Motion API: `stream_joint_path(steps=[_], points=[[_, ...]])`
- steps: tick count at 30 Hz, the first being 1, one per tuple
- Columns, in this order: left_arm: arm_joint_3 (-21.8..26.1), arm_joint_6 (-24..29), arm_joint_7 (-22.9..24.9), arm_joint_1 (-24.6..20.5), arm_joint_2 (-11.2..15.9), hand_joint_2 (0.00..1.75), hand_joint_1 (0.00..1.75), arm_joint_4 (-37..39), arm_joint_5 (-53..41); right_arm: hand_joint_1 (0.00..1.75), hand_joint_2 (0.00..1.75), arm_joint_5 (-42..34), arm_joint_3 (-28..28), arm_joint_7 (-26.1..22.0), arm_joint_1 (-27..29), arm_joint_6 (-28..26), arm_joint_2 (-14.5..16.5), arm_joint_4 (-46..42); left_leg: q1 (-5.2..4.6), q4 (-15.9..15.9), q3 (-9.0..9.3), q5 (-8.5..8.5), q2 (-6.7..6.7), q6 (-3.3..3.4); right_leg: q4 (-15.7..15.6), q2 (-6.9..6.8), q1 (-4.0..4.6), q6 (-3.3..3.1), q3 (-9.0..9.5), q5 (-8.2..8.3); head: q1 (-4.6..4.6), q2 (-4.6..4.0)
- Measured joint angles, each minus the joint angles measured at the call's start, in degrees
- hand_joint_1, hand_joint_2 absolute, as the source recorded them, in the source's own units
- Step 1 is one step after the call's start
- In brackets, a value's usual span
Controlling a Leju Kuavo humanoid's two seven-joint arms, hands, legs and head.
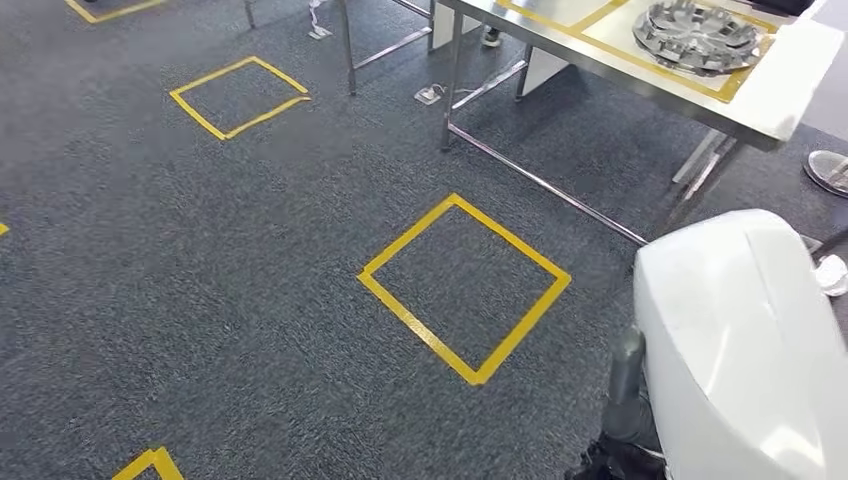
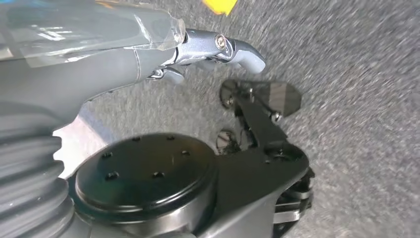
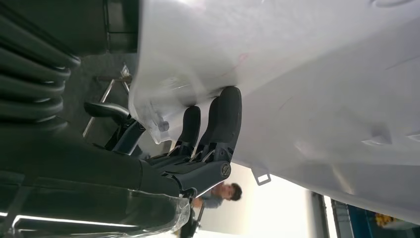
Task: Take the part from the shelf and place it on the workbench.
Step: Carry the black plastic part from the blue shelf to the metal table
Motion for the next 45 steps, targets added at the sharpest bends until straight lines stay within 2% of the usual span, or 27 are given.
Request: stream_joint_path(steps=[2, 4, 5, 7, 8, 9, 10, 11, 13, 14, 17, 18, 19, 20, 22, 24, 25, 28, 29, 30, 31, 32, 34, 35, 37, 39, 45], points=[[0.0, 0.0, 0.0, 0.0, -0.1, 1.75, 0.00, 0.0, 0.0, 1.75, 0.00, -0.3, 0.0, 0.0, 0.0, 0.1, -0.1, 0.0, -0.05, 0.2, -0.12, -0.01, -0.09, 0.90, 0.6, 0.05, -0.12, 0.10, -0.33, -0.31, 0.16, -0.01], [0.0, -0.1, 0.1, 0.0, -0.1, 1.75, 0.00, -0.1, 0.0, 1.75, 0.00, -0.3, 0.0, 0.0, -0.1, -0.2, -0.2, 0.0, -0.04, 0.2, -0.18, 0.13, -0.03, 1.38, 2.4, 0.02, -0.39, 0.62, -1.14, -1.76, 0.52, -0.01], [0.0, -0.1, 0.1, 0.0, -0.1, 1.75, 0.00, -0.1, 0.0, 1.75, 0.00, -0.1, 0.0, 0.0, -0.1, -0.6, -0.2, 0.0, -0.04, 0.1, -0.23, 0.21, 0.04, 1.59, 4.9, -0.01, -0.60, 0.99, -2.24, -3.27, 0.73, -0.01], [0.0, -0.1, 0.1, 0.0, 0.0, 1.75, 0.00, -0.1, 0.0, 1.75, 0.00, 0.9, 0.0, 0.0, -0.2, -1.5, -0.3, 0.0, -0.21, 0.0, -0.30, 0.27, 0.24, 1.74, 12.4, -0.05, -0.96, 1.37, -5.58, -6.84, 1.08, -0.01], [0.0, -0.1, 0.1, 0.0, 0.0, 1.75, 0.00, -0.1, 0.0, 1.75, 0.00, 1.3, 0.0, 0.0, -0.2, -1.9, -0.3, 0.0, -0.33, 0.0, -0.33, 0.28, 0.33, 1.74, 15.6, -0.05, -0.98, 1.24, -7.03, -7.92, 1.17, -0.01], [0.0, -0.1, 0.1, 0.0, 0.1, 1.75, 0.00, -0.1, 0.0, 1.75, 0.00, 1.5, 0.0, 0.0, -0.1, -2.2, -0.3, 0.0, -0.44, 0.0, -0.32, 0.28, 0.39, 1.75, 17.0, -0.04, -0.85, 0.90, -7.67, -8.01, 1.24, -0.01], [0.0, -0.1, 0.1, 0.0, 0.1, 1.75, 0.00, -0.1, 0.0, 1.75, 0.00, 1.6, 0.0, 0.0, -0.1, -2.3, -0.4, 0.1, -0.51, 0.0, -0.25, 0.27, 0.39, 1.75, 16.0, -0.03, -0.56, 0.40, -7.18, -6.93, 1.27, -0.01], [0.0, -0.1, 0.1, -0.1, 0.0, 1.75, 0.00, -0.1, 0.0, 1.75, 0.00, 1.7, 0.0, 0.0, -0.2, -2.4, -0.3, 0.0, -0.54, -0.1, -0.12, 0.27, 0.36, 1.75, 12.7, -0.03, -0.12, -0.23, -5.64, -4.94, 1.28, -0.01], [0.0, -0.2, 0.1, -0.1, -0.4, 1.75, 0.00, -0.1, 0.0, 1.75, 0.00, 1.9, 0.0, 0.0, -0.3, -2.4, -0.3, 0.0, -0.32, -0.4, 0.17, 0.41, 0.33, 1.76, 3.9, -0.09, 1.04, -1.72, -1.44, -0.80, 1.24, -0.01], [0.0, -0.2, 0.1, -0.2, -0.7, 1.75, 0.00, 0.0, 0.0, 1.75, 0.00, 1.9, 0.1, 0.0, -0.4, -2.5, -0.3, -0.1, -0.04, -0.7, 0.22, 0.60, 0.35, 1.63, 0.9, -0.11, 1.46, -2.15, -0.06, 0.26, 1.22, -0.01], [0.0, -0.2, 0.1, -0.1, -1.6, 1.75, 0.00, 0.2, 0.0, 1.75, 0.00, 1.0, 0.1, 0.0, -0.4, -3.2, -0.2, -0.3, 1.14, -2.0, 0.46, 1.54, 0.62, 0.81, -2.6, -0.04, 2.40, -2.27, 1.39, 1.31, 1.41, -0.01], [0.0, -0.2, 0.1, -0.1, -1.6, 1.75, 0.00, 0.2, 0.1, 1.75, 0.00, 0.6, 0.1, 0.0, -0.4, -3.5, -0.2, -0.5, 1.27, -2.3, 0.56, 1.64, 0.69, 0.75, -4.4, -0.20, 2.52, -2.56, 2.37, 2.08, 1.65, -0.01], [0.0, -0.2, 0.1, -0.1, -1.7, 1.75, 0.00, 0.2, 0.1, 1.75, 0.00, 0.3, 0.2, 0.0, -0.3, -3.8, -0.1, -0.6, 1.14, -2.0, 0.51, 1.29, 0.66, 0.75, -6.3, -0.32, 2.54, -3.21, 3.38, 2.95, 1.88, -0.01], [0.0, -0.2, 0.0, -0.1, -1.6, 1.75, 0.00, 0.2, 0.1, 1.75, 0.00, 0.3, 0.2, -0.1, -0.2, -4.1, -0.1, -0.7, 0.82, -0.7, 0.01, 0.43, 0.51, 0.79, -8.0, -0.49, 2.30, -3.87, 4.29, 3.70, 2.06, -0.01], [0.0, -0.2, -0.1, -0.1, -1.2, 1.75, 0.00, 0.2, 0.2, 1.75, 0.00, 0.3, 0.3, 0.0, 0.2, -4.7, 0.0, -0.6, 0.30, 4.9, -2.54, -2.40, 0.15, 0.58, -8.8, -0.63, 1.72, -4.43, 4.70, 4.26, 1.96, -0.01], [0.0, -0.1, -0.2, 0.1, -0.6, 1.75, 0.00, 0.2, 0.2, 1.75, 0.00, 0.1, 0.3, 0.1, 0.6, -4.8, 0.0, -0.4, 0.33, 9.3, -4.84, -3.73, 0.04, -0.17, -7.7, -0.61, 1.36, -4.01, 4.02, 3.86, 1.66, -0.01], [0.0, -0.1, -0.2, 0.2, -0.4, 1.75, 0.00, 0.1, 0.1, 1.75, 0.00, -0.1, 0.3, 0.1, 0.7, -4.8, 0.0, -0.4, 0.47, 9.3, -4.90, -3.18, 0.08, -0.65, -6.9, -0.56, 1.12, -3.63, 3.59, 3.47, 1.65, -0.01], [0.0, -0.2, -0.3, 0.1, -0.1, 1.75, 0.00, 0.1, 0.0, 1.75, 0.00, -0.2, 0.3, 0.1, 0.7, -4.8, 0.0, -0.4, 1.49, 1.7, -1.04, 0.37, 0.10, -2.48, -2.9, -0.41, 0.53, -1.94, 1.67, 1.37, 1.50, -0.01], [0.0, -0.2, -0.3, 0.1, -0.3, 1.75, 0.00, 0.2, 0.0, 1.75, 0.00, -0.1, 0.3, 0.1, 0.8, -4.9, 0.0, -0.4, 1.71, 0.3, -0.31, 0.56, 0.01, -2.18, -1.1, -0.34, 0.56, -1.31, 0.67, 0.24, 1.38, -0.01], [-0.1, -0.3, -0.3, 0.0, -0.4, 1.75, 0.00, 0.2, -0.1, 1.75, 0.00, 0.1, 0.4, 0.0, 1.0, -4.9, 0.0, -0.5, 1.73, 0.1, -0.23, 0.28, -0.10, -1.53, 0.1, -0.30, 0.66, -1.00, -0.14, -0.57, 1.44, -0.01], [-0.1, -0.3, -0.3, 0.0, -0.6, 1.75, 0.00, 0.3, -0.2, 1.75, 0.00, 0.2, 0.4, 0.0, 1.1, -5.0, -0.1, -0.7, 1.60, 0.4, -0.43, 0.17, -0.20, -0.64, 0.7, -0.26, 0.80, -1.26, -0.69, -0.76, 1.48, -0.01], [-0.1, -0.3, -0.3, 0.0, -0.6, 1.75, 0.00, 0.3, -0.2, 1.75, 0.00, 0.3, 0.5, 0.0, 1.4, -5.1, -0.1, -0.8, 1.41, 0.3, -0.41, 0.07, -0.17, 0.36, 0.6, -0.25, 0.78, -1.90, -0.70, -0.71, 1.64, -0.01], [-0.1, -0.3, -0.3, 0.0, -0.6, 1.75, 0.00, 0.3, -0.1, 1.75, 0.00, 0.4, 0.5, 0.0, 1.8, -5.1, -0.1, -0.9, 1.08, -0.6, 0.18, 0.44, -0.14, 0.80, -0.6, -0.24, 0.77, -3.56, -0.13, 0.26, 1.85, -0.01], [-0.1, -0.3, -0.3, 0.0, -0.5, 1.75, 0.00, 0.3, 0.1, 1.75, 0.00, 0.4, 0.5, 0.0, 2.0, -5.1, -0.1, -0.9, 0.96, -1.3, 0.53, 0.74, -0.13, 1.02, -1.3, -0.24, 0.75, -3.97, 0.20, 0.51, 2.07, -0.01], [-0.1, -0.3, -0.4, 0.0, -0.3, 1.75, 0.00, 0.2, 0.3, 1.75, 0.00, 0.4, 0.4, 0.0, 2.2, -4.8, -0.2, -0.9, 0.80, -2.6, 1.12, 1.42, -0.09, 1.30, -2.7, -0.23, 0.71, -4.12, 0.74, 1.37, 2.67, -0.01], [-0.1, -0.3, -0.5, 0.0, -0.2, 1.75, 0.00, 0.2, 0.4, 1.75, 0.00, 0.5, 0.4, 0.0, 2.3, -4.3, -0.3, -0.9, 0.73, -3.8, 1.56, 2.03, -0.04, 1.39, -3.8, -0.22, 0.64, -3.74, 1.16, 2.13, 3.03, -0.01], [0.0, -0.3, -0.5, 0.0, -0.1, 1.75, 0.00, 0.2, 0.7, 1.75, 0.00, 0.6, 0.4, 0.0, 1.9, -3.4, -0.3, -0.8, 0.65, -5.0, 2.17, 2.49, 0.04, 1.39, -5.2, -0.23, 0.57, -2.17, 1.76, 2.80, 3.02, -0.01]])
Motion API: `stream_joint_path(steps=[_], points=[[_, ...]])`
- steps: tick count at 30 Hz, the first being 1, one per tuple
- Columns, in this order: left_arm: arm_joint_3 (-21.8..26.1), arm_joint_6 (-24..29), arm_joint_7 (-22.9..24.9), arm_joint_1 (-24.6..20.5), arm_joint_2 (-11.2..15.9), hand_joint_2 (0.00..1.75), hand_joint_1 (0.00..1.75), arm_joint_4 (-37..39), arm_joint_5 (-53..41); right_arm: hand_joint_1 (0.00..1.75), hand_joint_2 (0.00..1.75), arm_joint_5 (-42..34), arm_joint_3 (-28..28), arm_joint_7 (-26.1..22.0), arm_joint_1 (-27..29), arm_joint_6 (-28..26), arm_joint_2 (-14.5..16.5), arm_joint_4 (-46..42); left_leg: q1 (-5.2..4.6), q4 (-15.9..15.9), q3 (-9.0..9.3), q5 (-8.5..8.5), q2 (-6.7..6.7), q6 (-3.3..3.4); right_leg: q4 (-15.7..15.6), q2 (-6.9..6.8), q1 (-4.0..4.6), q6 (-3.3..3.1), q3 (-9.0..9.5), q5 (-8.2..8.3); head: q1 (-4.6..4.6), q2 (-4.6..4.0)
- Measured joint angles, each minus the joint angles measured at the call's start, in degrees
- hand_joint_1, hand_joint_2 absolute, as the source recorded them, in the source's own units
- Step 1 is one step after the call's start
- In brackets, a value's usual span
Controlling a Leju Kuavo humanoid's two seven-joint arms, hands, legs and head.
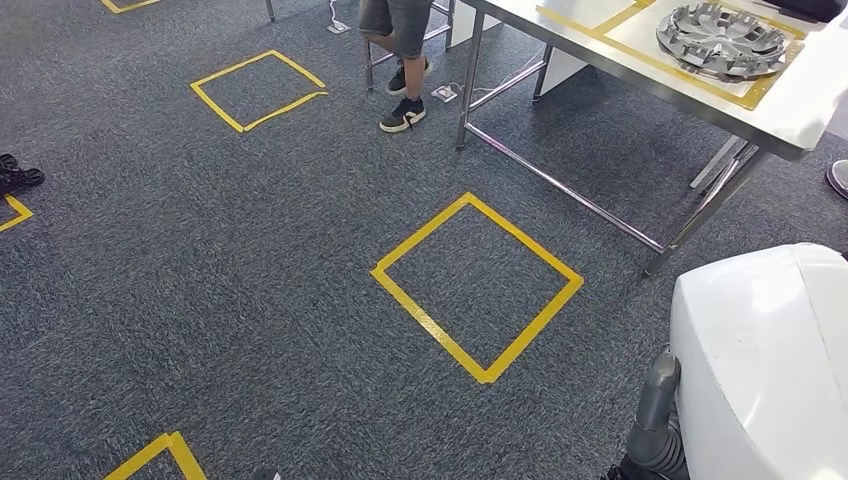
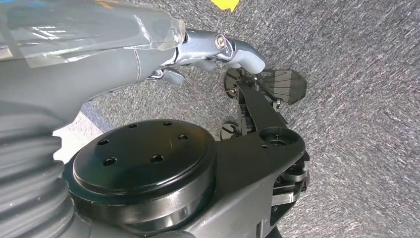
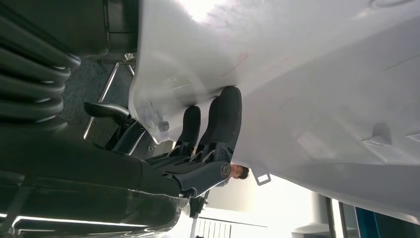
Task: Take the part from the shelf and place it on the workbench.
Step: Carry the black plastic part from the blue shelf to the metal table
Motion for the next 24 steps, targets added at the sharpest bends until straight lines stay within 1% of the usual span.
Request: stream_joint_path(steps=[2, 3, 4, 12, 14, 18, 20, 22, 24], points=[[0.0, 0.0, 0.0, 0.0, 0.0, 1.75, 0.00, 0.0, 0.1, 1.75, 0.00, 0.1, 0.0, 0.0, 0.0, 0.1, 0.0, 0.0, -0.02, 0.0, 0.02, 0.00, 0.00, 0.00, 0.0, 0.00, -0.05, 0.93, 0.00, -0.04, -0.02, 0.00], [0.0, 0.0, 0.0, 0.0, 0.0, 1.75, 0.00, 0.0, 0.1, 1.75, 0.00, 0.2, 0.0, 0.0, 0.0, 0.1, 0.0, 0.0, -0.03, -0.1, 0.05, 0.01, 0.00, -0.01, -0.1, 0.00, -0.07, 1.28, 0.00, -0.06, -0.02, 0.00], [0.0, 0.0, 0.0, 0.0, 0.0, 1.75, 0.00, 0.0, 0.1, 1.75, 0.00, 0.3, 0.0, 0.0, 0.0, 0.1, 0.0, 0.0, -0.02, -0.1, 0.09, 0.02, 0.00, -0.03, -0.1, 0.00, -0.08, 1.46, 0.01, -0.08, -0.02, 0.00], [0.0, 0.0, -0.4, 0.0, 0.2, 1.75, 0.00, 0.0, 0.0, 1.75, 0.00, 0.2, 0.0, 0.0, -0.2, 0.0, 0.0, 0.0, -0.02, -1.0, 0.58, 0.41, 0.00, -0.41, -0.1, 0.00, -0.08, 1.53, 0.04, -0.07, -0.01, 0.00], [0.0, -0.5, -1.7, 0.0, 0.2, 1.75, 0.00, 0.0, 0.0, 1.75, 0.00, -0.1, 0.0, 0.0, -0.4, 0.0, 0.0, 0.0, -0.02, -1.1, 0.66, 0.49, 0.00, -0.49, -0.2, 0.00, -0.08, 1.53, 0.04, -0.06, -0.01, 0.00], [-0.3, -1.1, -6.1, 0.0, 0.2, 1.75, 0.00, 0.0, -0.6, 1.75, 0.00, -0.3, 0.0, 0.0, -0.6, 0.0, 0.0, 0.0, -0.02, -1.4, 0.75, 0.58, -0.01, -0.59, -0.2, 0.00, -0.08, 1.52, 0.04, -0.05, 0.00, 0.00], [-0.4, -1.3, -6.9, -0.1, 0.2, 1.75, 0.00, 0.0, -0.7, 1.75, 0.00, -0.3, 0.0, 0.0, -0.6, 0.1, 0.0, 0.0, -0.01, -1.4, 0.78, 0.60, 0.00, -0.61, -0.2, 0.00, -0.08, 1.51, 0.05, -0.05, 0.00, 0.00], [-0.4, -3.0, -6.8, -0.1, 0.2, 1.75, 0.00, 0.0, -0.1, 1.75, 0.00, -0.3, 0.1, 0.0, -0.7, 0.4, 0.0, 0.0, -0.01, -1.5, 0.78, 0.60, -0.01, -0.62, -0.3, 0.00, -0.08, 1.51, 0.07, -0.05, 0.00, 0.00], [-0.3, -6.2, -6.3, 0.0, 0.3, 1.75, 0.00, 0.0, 1.0, 1.75, 0.00, -0.2, 0.3, 0.0, -0.9, 0.9, 0.0, 0.1, -0.04, -1.5, 0.78, 0.60, -0.02, -0.60, -0.4, 0.00, -0.13, 1.59, 0.13, 0.00, 0.00, 0.00]])
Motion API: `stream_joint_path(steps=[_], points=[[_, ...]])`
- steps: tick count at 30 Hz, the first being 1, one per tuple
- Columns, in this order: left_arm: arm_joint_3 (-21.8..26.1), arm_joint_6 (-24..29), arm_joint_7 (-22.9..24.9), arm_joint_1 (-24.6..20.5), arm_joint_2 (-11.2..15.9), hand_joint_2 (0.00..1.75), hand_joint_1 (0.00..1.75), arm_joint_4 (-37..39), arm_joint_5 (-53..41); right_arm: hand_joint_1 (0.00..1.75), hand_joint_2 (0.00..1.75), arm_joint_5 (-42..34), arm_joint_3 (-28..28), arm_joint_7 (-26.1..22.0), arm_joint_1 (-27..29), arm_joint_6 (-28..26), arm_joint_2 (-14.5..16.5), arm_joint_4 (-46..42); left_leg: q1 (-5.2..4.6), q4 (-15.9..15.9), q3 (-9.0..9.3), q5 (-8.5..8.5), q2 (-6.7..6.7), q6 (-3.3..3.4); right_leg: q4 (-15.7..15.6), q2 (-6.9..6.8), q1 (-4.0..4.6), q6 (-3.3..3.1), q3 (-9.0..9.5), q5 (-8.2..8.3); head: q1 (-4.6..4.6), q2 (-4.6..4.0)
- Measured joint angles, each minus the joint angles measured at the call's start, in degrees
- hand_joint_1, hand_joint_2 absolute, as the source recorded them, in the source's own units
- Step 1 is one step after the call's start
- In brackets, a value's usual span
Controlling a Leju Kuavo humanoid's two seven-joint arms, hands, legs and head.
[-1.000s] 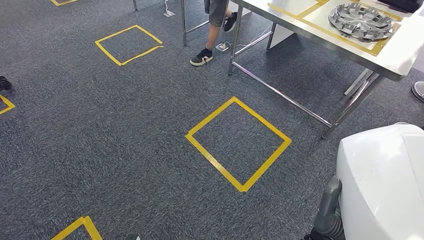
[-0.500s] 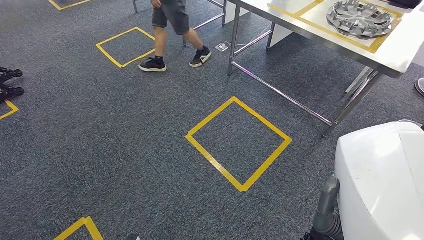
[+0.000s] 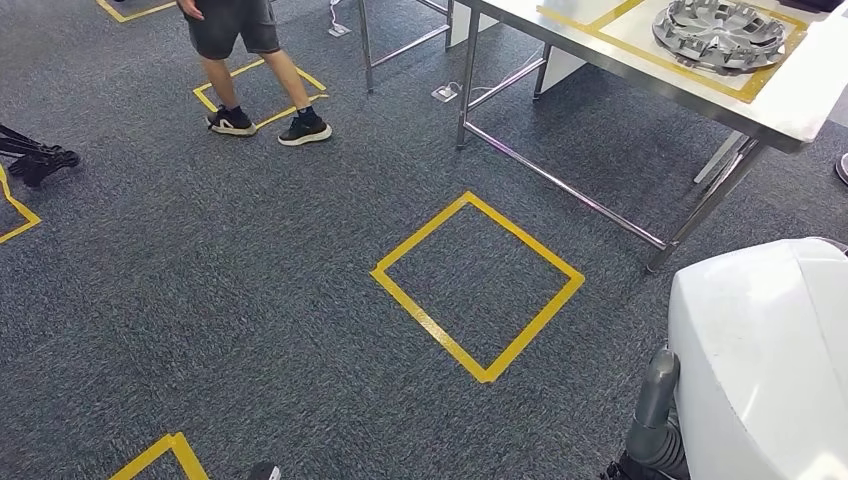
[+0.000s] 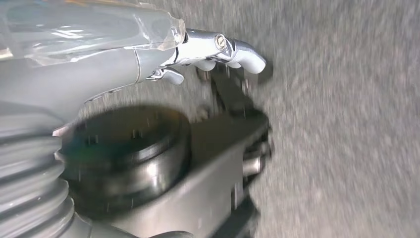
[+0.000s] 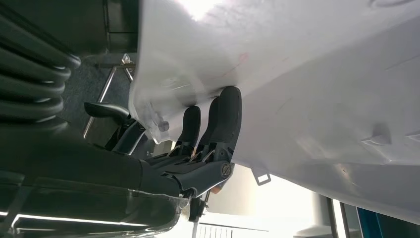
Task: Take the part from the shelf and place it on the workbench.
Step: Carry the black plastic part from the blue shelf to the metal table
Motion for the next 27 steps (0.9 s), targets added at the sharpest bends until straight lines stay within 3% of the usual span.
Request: stream_joint_path(steps=[6, 10, 12, 14, 15, 16, 17, 19, 21, 24, 25, 27], points=[[0.7, -4.9, 1.1, 0.4, 0.5, 1.75, 0.00, 0.0, 2.1, 1.75, 0.00, 1.0, 0.9, 0.0, -1.2, 1.1, 0.1, 0.6, -0.29, 0.0, -0.06, -0.11, -0.05, 0.21, -0.3, 0.00, -0.35, 0.40, 0.27, 0.17, -0.02, 0.00], [1.6, -4.6, 1.6, 0.5, 0.7, 1.75, 0.00, 0.0, 3.2, 1.75, 0.00, 1.1, 1.4, 0.0, -1.4, 2.9, 0.2, 1.0, 0.11, -0.6, 0.78, -0.86, -0.19, 1.42, 2.2, 0.05, -0.68, 1.40, -0.31, -0.43, 0.14, 0.00], [2.0, -4.1, 1.6, 0.7, 0.7, 1.75, 0.00, -0.1, 3.6, 1.75, 0.00, 1.0, 1.6, 0.0, -1.5, 4.0, 0.2, 1.3, 0.26, -0.7, 1.64, -1.25, -0.13, 1.60, 8.4, 0.05, -1.31, 2.31, -3.64, -3.00, 0.52, 0.00], [2.5, -3.8, 1.5, 0.9, 0.8, 1.75, 0.00, -0.1, 3.9, 1.75, 0.00, 1.0, 1.7, 0.0, -1.4, 4.7, 0.2, 1.6, 0.29, -0.7, 2.23, -1.70, -0.12, 1.29, 16.5, 0.04, -2.29, 3.16, -8.61, -5.76, 0.69, 0.00], [2.7, -3.7, 1.4, 1.1, 0.9, 1.75, 0.00, -0.2, 4.0, 1.75, 0.00, 0.9, 1.7, 0.0, -1.4, 5.0, 0.1, 1.8, 0.34, -0.7, 2.60, -2.03, -0.14, 1.05, 18.6, 0.04, -2.78, 3.45, -10.26, -6.00, 0.69, 0.00], [2.9, -3.7, 1.2, 1.3, 1.0, 1.75, 0.00, -0.2, 4.1, 1.75, 0.00, 0.9, 1.8, 0.0, -1.4, 5.3, 0.1, 2.0, 0.42, -0.7, 3.07, -2.40, -0.18, 0.80, 18.4, 0.03, -3.22, 3.68, -10.80, -5.34, 0.69, 0.00], [3.1, -3.6, 1.2, 1.5, 1.0, 1.75, 0.00, -0.3, 4.3, 1.75, 0.00, 0.9, 1.8, 0.0, -1.4, 5.4, 0.1, 2.1, 0.53, -0.7, 3.71, -2.86, -0.22, 0.50, 15.7, 0.03, -3.64, 3.86, -10.06, -3.72, 0.71, 0.00], [3.3, -3.6, 1.1, 1.7, 1.1, 1.75, 0.00, -0.3, 4.5, 1.75, 0.00, 0.9, 2.0, 0.0, -1.5, 5.6, 0.1, 2.3, 0.87, -0.7, 4.81, -3.84, -0.26, -0.16, 7.4, -0.02, -4.27, 4.24, -7.15, 0.92, 0.86, -0.01], [3.5, -3.3, 1.1, 1.7, 1.2, 1.75, 0.00, -0.3, 4.6, 1.75, 0.00, 0.9, 2.2, 0.1, -1.7, 5.7, 0.1, 2.6, 1.37, -1.5, 5.63, -4.50, -0.25, -1.14, 2.3, -0.52, -3.72, 3.92, -5.44, 3.41, 1.06, -0.02], [3.9, -3.0, 1.2, 1.7, 0.7, 1.75, 0.00, -0.3, 4.9, 1.75, 0.00, 0.7, 2.6, 0.1, -2.3, 6.0, 0.3, 2.8, 2.24, -0.8, 6.50, -3.51, 0.03, -2.82, 0.4, -0.83, -2.28, 1.77, -3.44, 2.54, 0.72, -0.02], [4.0, -2.9, 1.2, 1.6, 0.5, 1.75, 0.00, -0.3, 5.1, 1.75, 0.00, 0.5, 2.8, 0.1, -2.6, 6.1, 0.4, 2.9, 2.38, 1.5, 5.65, -2.65, 0.19, -2.89, -0.2, -0.75, -2.06, 1.00, -2.19, 2.11, 0.58, -0.03], [4.3, -2.7, 1.2, 1.5, 0.2, 1.75, 0.00, -0.3, 5.3, 1.75, 0.00, 0.3, 3.1, 0.0, -3.2, 6.2, 0.5, 3.0, 2.04, 9.4, 0.80, -2.06, 0.33, -2.31, -1.1, -0.74, -1.80, -0.47, 0.47, 0.95, 0.33, -0.05]])
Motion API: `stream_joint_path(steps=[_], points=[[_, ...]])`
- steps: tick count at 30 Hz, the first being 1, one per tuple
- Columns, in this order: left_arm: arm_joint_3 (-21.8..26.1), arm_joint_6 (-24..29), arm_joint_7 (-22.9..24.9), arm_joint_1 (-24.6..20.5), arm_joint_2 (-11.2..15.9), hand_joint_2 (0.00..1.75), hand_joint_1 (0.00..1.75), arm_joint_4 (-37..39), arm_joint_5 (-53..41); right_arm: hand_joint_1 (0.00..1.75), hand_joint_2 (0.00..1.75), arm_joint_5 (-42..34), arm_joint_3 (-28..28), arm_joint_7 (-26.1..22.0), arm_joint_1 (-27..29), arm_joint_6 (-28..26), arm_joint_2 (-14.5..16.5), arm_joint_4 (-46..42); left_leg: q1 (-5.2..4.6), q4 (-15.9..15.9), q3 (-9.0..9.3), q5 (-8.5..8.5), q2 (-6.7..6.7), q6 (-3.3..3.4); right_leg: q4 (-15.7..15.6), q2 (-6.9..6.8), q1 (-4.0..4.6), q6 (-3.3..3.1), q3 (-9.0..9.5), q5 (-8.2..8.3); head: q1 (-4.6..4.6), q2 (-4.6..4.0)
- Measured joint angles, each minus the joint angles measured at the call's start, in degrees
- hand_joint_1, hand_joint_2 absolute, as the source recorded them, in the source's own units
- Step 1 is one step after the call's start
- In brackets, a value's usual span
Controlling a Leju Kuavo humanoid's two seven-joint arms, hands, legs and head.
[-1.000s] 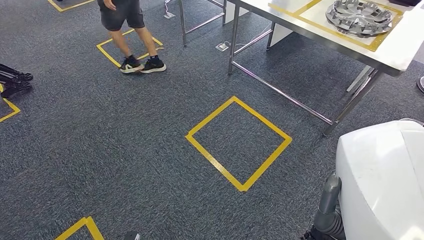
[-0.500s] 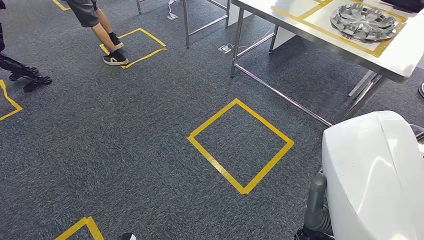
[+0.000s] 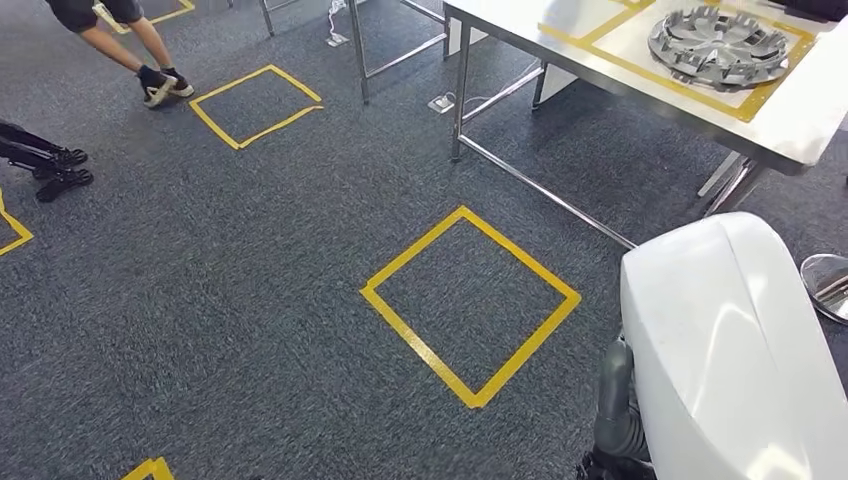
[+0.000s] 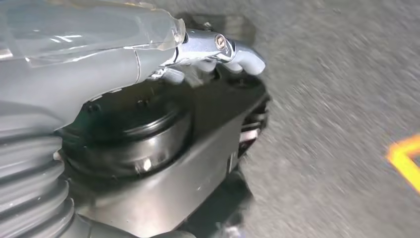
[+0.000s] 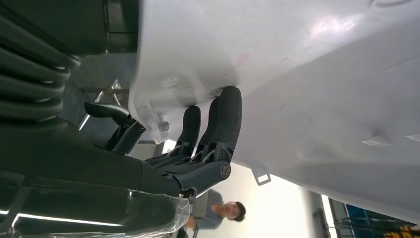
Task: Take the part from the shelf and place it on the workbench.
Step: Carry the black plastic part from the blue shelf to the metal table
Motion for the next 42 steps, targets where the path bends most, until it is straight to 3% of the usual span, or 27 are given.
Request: stream_joint_path(steps=[2, 4, 5, 6, 7, 9, 10, 11, 12, 16, 17, 19, 20, 21, 22, 23, 24, 26, 27, 28, 30, 32, 35, 37, 38, 40, 42], points=[[0.2, 0.2, 0.0, 0.3, 0.1, 1.75, 0.00, 0.0, 0.0, 1.75, 0.00, -0.3, 0.4, 0.0, -0.4, 0.0, 0.0, 0.2, -1.18, 7.1, -5.96, -3.40, -0.06, 0.59, -0.2, 0.08, 0.29, -0.90, 2.29, -1.82, -0.45, -0.02], [0.4, 0.2, -0.1, 0.7, 0.4, 1.75, 0.00, 0.0, -0.2, 1.75, 0.00, -0.5, 0.6, 0.0, -0.3, -0.2, 0.0, 0.4, -2.10, 8.2, -9.74, -9.43, -0.13, 1.02, -0.2, 0.58, 0.35, -0.92, 5.06, -4.11, -0.82, -0.02], [0.4, 0.2, -0.2, 0.9, 0.5, 1.75, 0.00, 0.0, -0.4, 1.75, 0.00, -0.5, 0.7, 0.0, -0.2, -0.5, 0.0, 0.4, -2.33, 6.8, -10.64, -11.06, -0.14, 1.21, -0.2, 0.85, 0.27, -0.76, 6.58, -5.37, -0.98, -0.02], [0.4, 0.2, -0.3, 1.0, 0.5, 1.75, 0.00, 0.0, -0.7, 1.75, 0.00, -0.6, 0.7, 0.0, -0.1, -0.8, -0.1, 0.4, -2.42, 4.4, -11.06, -10.61, -0.05, 1.35, -0.2, 1.06, 0.12, -0.50, 8.18, -6.75, -1.14, -0.02], [0.4, 0.2, -0.3, 1.0, 0.6, 1.75, 0.00, 0.0, -1.0, 1.75, 0.00, -0.6, 0.7, 0.0, 0.0, -1.3, -0.2, 0.4, -2.40, 1.4, -11.16, -7.19, 0.22, 1.38, -0.1, 1.17, 0.01, -0.14, 9.61, -8.22, -1.30, -0.02], [0.4, 0.2, -0.2, 1.0, 0.4, 1.75, 0.00, 0.1, -1.6, 1.75, 0.00, -0.6, 0.7, 0.0, 0.1, -2.0, -0.3, 0.3, -2.49, -3.4, -10.88, 2.70, 1.20, 1.83, 0.1, 1.34, 0.12, 0.56, 11.98, -11.34, -1.76, -0.03], [0.4, 0.2, -0.1, 0.9, 0.3, 1.75, 0.00, 0.1, -1.8, 1.75, 0.00, -0.6, 0.7, 0.0, 0.1, -2.3, -0.4, 0.3, -2.57, -4.3, -10.74, 6.06, 1.58, 2.25, 0.1, 1.37, 0.28, 0.78, 12.60, -12.44, -1.96, -0.03], [0.4, 0.2, 0.0, 0.8, 0.3, 1.75, 0.00, 0.2, -1.9, 1.75, 0.00, -0.6, 0.6, 0.0, 0.1, -2.5, -0.4, 0.2, -2.68, -4.4, -10.62, 7.31, 1.79, 2.69, 0.1, 1.40, 0.40, 0.86, 12.96, -13.12, -2.13, -0.04], [0.3, 0.2, 0.1, 0.7, 0.3, 1.75, 0.00, 0.1, -1.9, 1.75, 0.00, -0.6, 0.6, 0.0, 0.2, -2.6, -0.4, 0.2, -2.74, -4.0, -10.58, 6.81, 1.74, 3.05, -0.1, 1.37, 0.41, 0.84, 12.99, -13.33, -2.15, -0.04], [0.2, 0.3, 0.3, 0.4, 0.1, 1.75, 0.00, 0.2, -2.3, 1.75, 0.00, -0.4, 0.6, 0.0, 0.1, -2.9, -0.4, -0.2, -2.75, -3.8, -10.65, 6.79, 1.45, 3.32, -0.1, 1.30, 0.17, 1.03, 13.47, -13.08, -1.89, -0.03], [0.0, 1.0, 0.5, 0.3, 0.0, 1.75, 0.00, 0.1, -2.8, 1.75, 0.00, -0.2, 0.6, 0.0, -0.1, -3.2, -0.4, -0.5, -2.72, -4.0, -10.09, 6.37, 1.18, 3.60, 2.7, 1.23, -0.02, 1.29, 12.22, -11.68, -1.77, -0.02], [-0.6, 2.8, 1.1, 0.1, 0.0, 1.75, 0.00, 0.0, -3.6, 1.75, 0.00, 0.3, 0.4, 0.0, -0.2, -3.8, -0.6, -0.9, -2.65, -5.2, -7.42, 4.77, 0.60, 4.02, 13.4, 1.08, -0.42, 2.01, 4.48, -11.54, -1.76, -0.02], [-0.8, 3.6, 1.3, 0.1, 0.0, 1.75, 0.00, 0.0, -3.8, 1.75, 0.00, 0.4, 0.2, 0.0, -0.2, -4.0, -0.7, -1.0, -2.64, -5.9, -5.75, 3.82, 0.26, 4.11, 18.5, 1.03, -0.54, 2.31, -0.15, -13.15, -1.72, -0.02], [-1.0, 4.0, 1.5, 0.0, 0.0, 1.75, 0.00, 0.0, -3.9, 1.75, 0.00, 0.5, 0.2, 0.0, -0.2, -4.1, -0.8, -1.0, -2.65, -6.4, -4.36, 3.03, -0.05, 4.09, 20.6, 1.01, -0.64, 2.41, -3.60, -15.96, -1.73, -0.02], [-1.1, 4.2, 1.5, 0.0, 0.0, 1.75, 0.00, 0.0, -3.9, 1.75, 0.00, 0.6, 0.1, 0.0, -0.2, -4.1, -0.9, -1.0, -2.68, -6.6, -3.27, 2.34, -0.37, 4.10, 19.5, 1.01, -0.68, 2.30, -4.95, -17.34, -1.71, -0.02], [-1.2, 4.3, 1.5, 0.0, 0.0, 1.75, 0.00, 0.0, -3.9, 1.75, 0.00, 0.6, 0.1, 0.0, -0.1, -4.1, -0.9, -1.0, -2.71, -6.7, -2.23, 1.65, -0.65, 4.10, 17.4, 1.02, -0.70, 2.12, -5.63, -16.98, -1.69, -0.02], [-1.2, 4.6, 1.5, 0.0, 0.0, 1.75, 0.00, 0.0, -3.9, 1.75, 0.00, 0.6, 0.1, 0.0, -0.1, -4.1, -1.0, -1.0, -2.75, -6.7, -1.22, 0.96, -0.84, 4.09, 14.0, 1.02, -0.70, 1.85, -5.67, -14.07, -1.68, -0.02], [-1.2, 5.0, 1.5, 0.0, 0.0, 1.75, 0.00, 0.0, -4.0, 1.75, 0.00, 0.6, 0.1, 0.0, 0.1, -4.1, -1.1, -1.0, -2.78, -6.9, 0.35, -0.13, -1.10, 3.81, 7.8, 0.92, -0.45, 1.26, -5.08, -6.32, -1.67, -0.02], [-1.3, 5.2, 1.5, -0.1, 0.0, 1.75, 0.00, 0.0, -4.1, 1.75, 0.00, 0.7, 0.1, 0.0, 0.2, -4.2, -1.1, -1.1, -2.78, -7.1, 0.82, -0.56, -1.20, 3.50, 5.8, 0.86, -0.18, 1.01, -4.76, -3.24, -1.66, -0.02], [-1.3, 5.3, 1.5, -0.1, -0.1, 1.75, 0.00, 0.0, -4.2, 1.75, 0.00, 0.7, 0.1, 0.0, 0.4, -4.3, -1.1, -1.2, -2.75, -6.9, 1.10, -0.72, -1.26, 3.14, 5.0, 0.84, 0.09, 0.86, -4.59, -1.51, -1.67, -0.02], [-1.4, 5.2, 1.4, -0.2, -0.2, 1.75, 0.00, 0.0, -4.3, 1.75, 0.00, 0.8, 0.1, 0.0, 0.5, -4.6, -1.1, -1.4, -2.59, -6.5, 1.49, -0.91, -0.99, 2.47, 4.3, 0.91, 0.44, 0.69, -3.91, -0.18, -1.75, -0.02], [-1.5, 5.1, 1.4, -0.4, -0.3, 1.75, 0.00, 0.0, -4.5, 1.75, 0.00, 0.9, 0.1, 0.0, 0.6, -4.9, -1.0, -1.6, -2.63, -4.5, 0.97, -2.41, -0.47, 2.33, 3.9, 0.98, 0.49, 0.42, -3.06, 0.23, -2.03, -0.02], [-1.7, 4.0, 1.6, -0.6, -0.3, 1.75, 0.00, 0.0, -4.1, 1.75, 0.00, 1.0, 0.2, 0.0, 0.6, -5.1, -0.9, -1.7, -3.39, 4.9, -3.88, -7.68, -0.28, 2.54, 3.9, 0.99, 0.93, -0.35, -2.76, 0.01, -2.91, -0.02], [-1.7, 2.6, 1.8, -0.6, -0.1, 1.75, 0.00, 0.0, -3.4, 1.75, 0.00, 1.0, 0.1, 0.0, 0.6, -5.2, -1.0, -1.7, -4.07, 8.9, -6.54, -8.61, -0.29, 2.97, 3.9, 1.03, 1.51, -0.83, -2.64, -0.28, -3.25, -0.02], [-1.7, 1.9, 1.8, -0.6, 0.0, 1.75, 0.00, 0.0, -3.1, 1.75, 0.00, 0.9, 0.1, 0.0, 0.5, -5.2, -1.0, -1.7, -4.44, 7.8, -6.36, -7.36, -0.29, 3.40, 3.9, 1.07, 1.77, -1.07, -2.45, -0.53, -3.34, -0.02], [-1.7, 0.9, 1.8, -0.6, 0.2, 1.75, 0.00, 0.0, -2.9, 1.75, 0.00, 1.0, 0.1, 0.0, 0.5, -5.2, -1.0, -1.7, -5.32, 0.4, -3.26, -3.18, -0.28, 4.69, 3.9, 1.15, 2.14, -1.41, -1.86, -1.15, -3.52, -0.02], [-1.7, 0.4, 1.8, -0.7, 0.3, 1.75, 0.00, 0.0, -2.7, 1.75, 0.00, 1.3, 0.1, 0.0, 0.6, -5.3, -1.0, -1.7, -6.03, -5.5, -0.39, -2.78, -0.28, 5.72, 3.9, 1.27, 2.46, -1.27, -1.43, -1.79, -3.60, -0.02]])
